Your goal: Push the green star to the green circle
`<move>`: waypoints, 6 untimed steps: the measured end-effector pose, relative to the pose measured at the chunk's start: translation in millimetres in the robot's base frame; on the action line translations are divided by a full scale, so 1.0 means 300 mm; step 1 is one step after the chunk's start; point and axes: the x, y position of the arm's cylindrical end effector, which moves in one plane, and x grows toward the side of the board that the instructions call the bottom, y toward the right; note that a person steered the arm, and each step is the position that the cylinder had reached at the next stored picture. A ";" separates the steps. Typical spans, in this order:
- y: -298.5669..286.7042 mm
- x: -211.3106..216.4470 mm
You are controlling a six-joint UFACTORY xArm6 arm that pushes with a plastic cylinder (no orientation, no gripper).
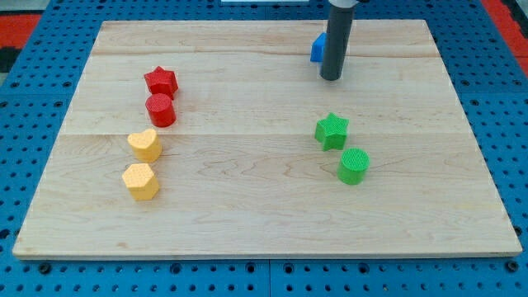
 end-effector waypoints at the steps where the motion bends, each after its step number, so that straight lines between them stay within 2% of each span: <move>1: 0.000 -0.074; 2: -0.014 -0.079; 4: -0.075 0.210; 6: -0.103 0.428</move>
